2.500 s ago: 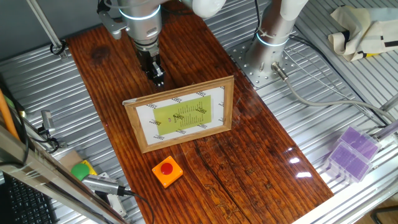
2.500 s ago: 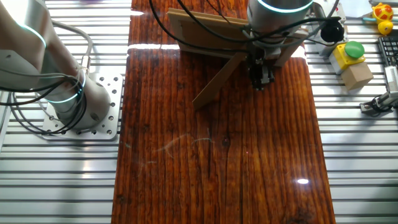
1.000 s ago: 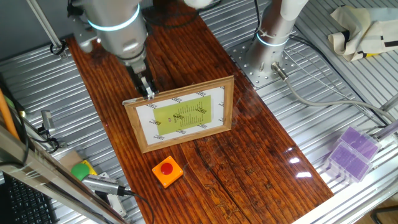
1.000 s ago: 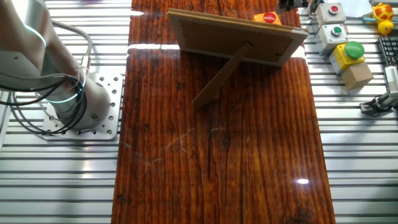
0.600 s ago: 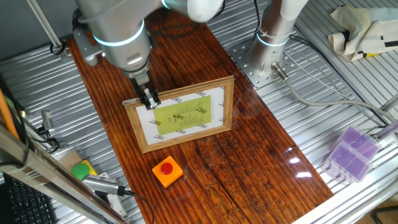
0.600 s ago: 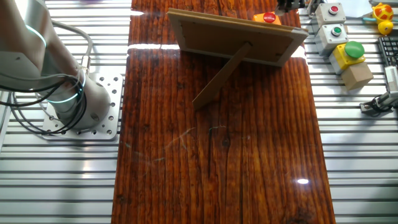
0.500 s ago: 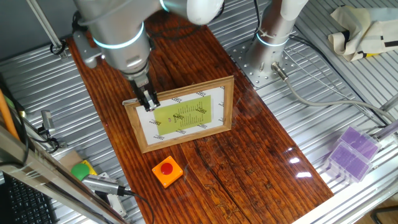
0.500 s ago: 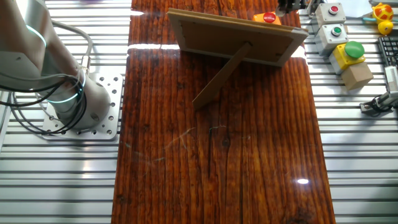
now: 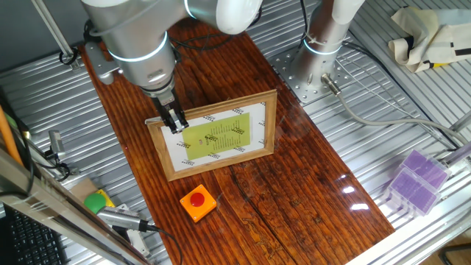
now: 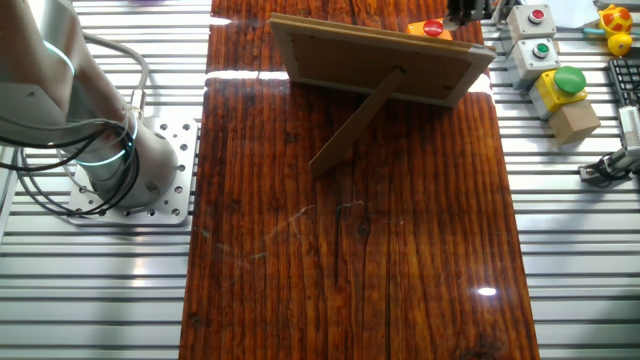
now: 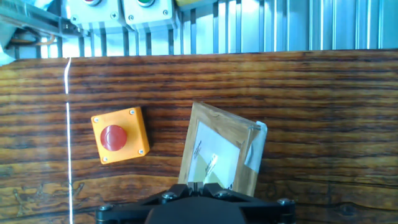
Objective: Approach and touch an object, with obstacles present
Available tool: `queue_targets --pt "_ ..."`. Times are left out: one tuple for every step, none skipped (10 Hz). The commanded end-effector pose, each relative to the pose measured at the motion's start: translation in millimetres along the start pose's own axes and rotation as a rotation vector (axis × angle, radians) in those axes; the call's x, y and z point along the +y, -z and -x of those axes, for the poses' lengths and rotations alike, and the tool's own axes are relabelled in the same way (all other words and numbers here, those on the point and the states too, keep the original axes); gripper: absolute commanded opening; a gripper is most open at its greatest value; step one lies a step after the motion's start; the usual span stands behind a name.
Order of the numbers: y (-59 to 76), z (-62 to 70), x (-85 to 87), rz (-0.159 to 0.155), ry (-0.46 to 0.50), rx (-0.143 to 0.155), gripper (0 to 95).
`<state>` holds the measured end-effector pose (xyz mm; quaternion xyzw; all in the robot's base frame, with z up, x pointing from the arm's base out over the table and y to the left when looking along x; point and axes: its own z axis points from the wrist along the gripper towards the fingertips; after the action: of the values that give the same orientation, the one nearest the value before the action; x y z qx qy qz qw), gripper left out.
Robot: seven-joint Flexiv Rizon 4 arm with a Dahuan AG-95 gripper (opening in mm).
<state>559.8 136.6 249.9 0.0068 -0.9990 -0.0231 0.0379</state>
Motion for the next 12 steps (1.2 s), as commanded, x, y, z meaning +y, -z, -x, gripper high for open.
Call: queue_targets --pt "-0.6 -0.2 -1.7 -0.02 0.004 0.019 0.0" --pt "-0.6 -0.2 -1.7 -0.053 0.036 0.03 0.0" --pt "-0.6 -0.2 -1.7 -0.087 0.062 0.053 0.0" --pt "-0.6 -0.2 -1.7 -0.084 0.065 0.069 0.0" --pt "-0.6 -0.2 -1.7 -0.08 0.076 0.077 0.0" --pt "-0.6 -0.2 -1.7 -0.077 0.097 0.076 0.0" --pt "-0.6 -0.2 -1.7 -0.075 0.117 0.076 0.0" --pt "-0.6 -0.2 -1.7 -0.067 0.133 0.074 0.0" --pt "-0.6 -0.2 -1.7 -0.054 0.151 0.069 0.0" --pt "-0.6 -0.2 -1.7 -0.031 0.156 0.062 0.0" --pt "-0.6 -0.2 -1.7 -0.019 0.15 0.063 0.0" --pt "-0.6 -0.2 -1.7 -0.015 0.151 0.068 0.0"
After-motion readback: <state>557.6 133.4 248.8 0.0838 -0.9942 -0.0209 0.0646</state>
